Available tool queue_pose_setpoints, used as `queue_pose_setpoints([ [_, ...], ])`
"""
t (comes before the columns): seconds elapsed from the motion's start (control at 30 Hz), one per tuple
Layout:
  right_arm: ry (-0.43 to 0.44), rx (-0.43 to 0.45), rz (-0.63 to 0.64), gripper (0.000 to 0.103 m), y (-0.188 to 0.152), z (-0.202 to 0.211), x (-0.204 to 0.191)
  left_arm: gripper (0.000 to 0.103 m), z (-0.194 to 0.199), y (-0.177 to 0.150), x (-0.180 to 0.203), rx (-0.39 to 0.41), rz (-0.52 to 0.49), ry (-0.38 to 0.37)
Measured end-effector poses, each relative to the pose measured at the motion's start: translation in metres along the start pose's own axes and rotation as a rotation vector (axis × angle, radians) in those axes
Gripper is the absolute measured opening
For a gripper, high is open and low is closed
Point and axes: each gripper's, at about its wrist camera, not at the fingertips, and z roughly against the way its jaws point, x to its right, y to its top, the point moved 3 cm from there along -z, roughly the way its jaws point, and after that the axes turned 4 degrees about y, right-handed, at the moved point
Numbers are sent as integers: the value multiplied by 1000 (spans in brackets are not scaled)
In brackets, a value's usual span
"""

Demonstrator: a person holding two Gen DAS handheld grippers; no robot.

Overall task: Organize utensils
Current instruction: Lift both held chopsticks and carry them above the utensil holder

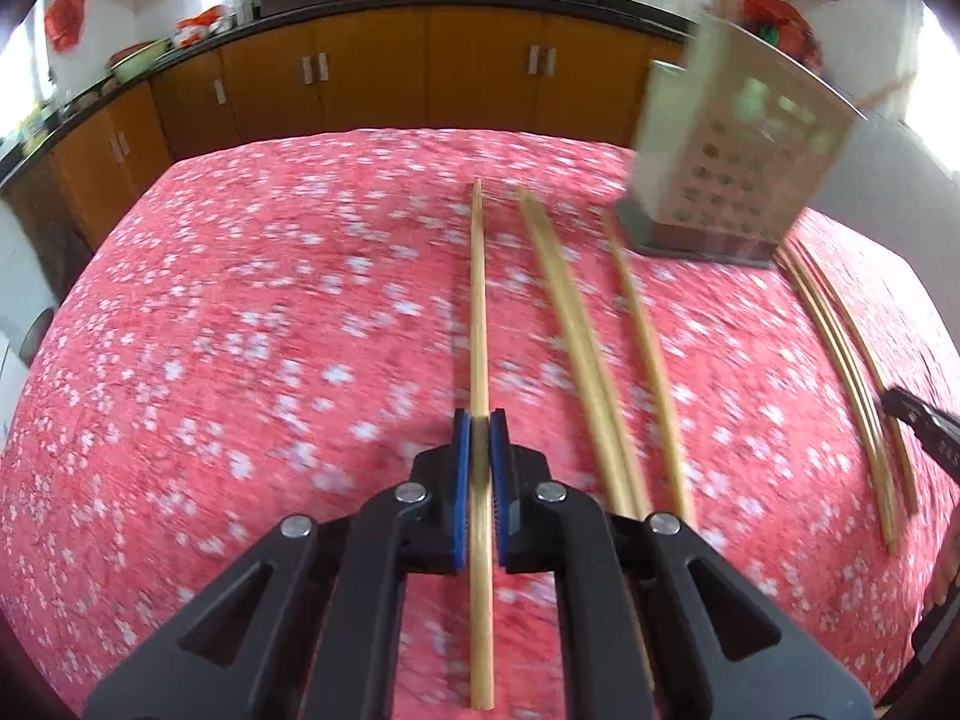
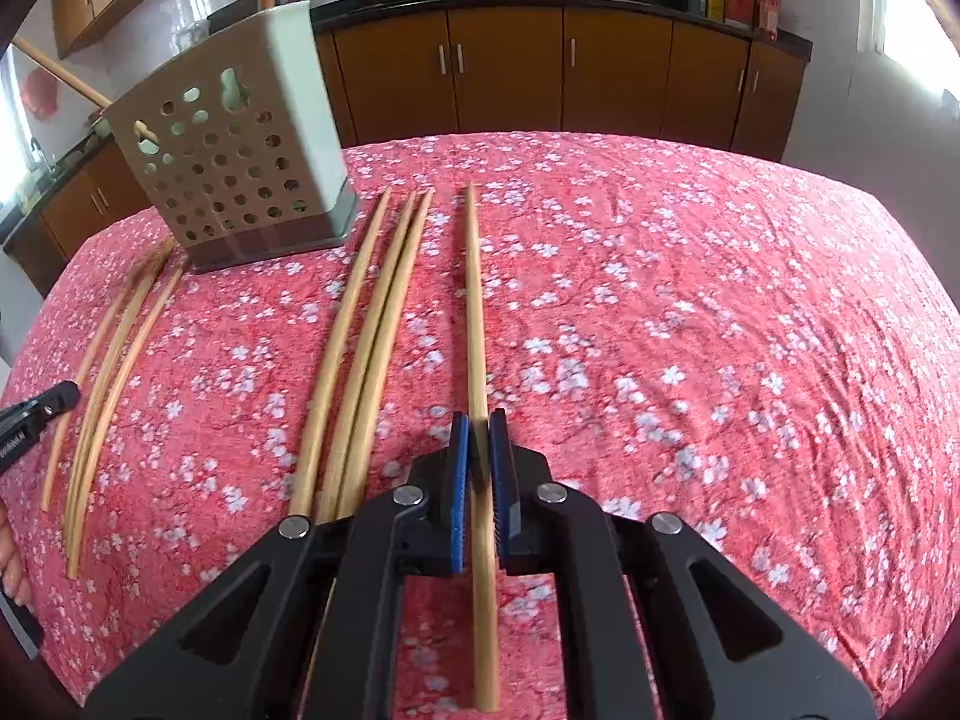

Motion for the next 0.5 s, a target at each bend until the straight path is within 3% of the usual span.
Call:
queue_pose_setpoints([
  [0.2,-27,30,-44,8,8,-2,22,9,-5,5,-29,22,74,7],
  [0.5,-20,30,-49,8,8,-2,28,9,-6,5,-32,24,78,6],
])
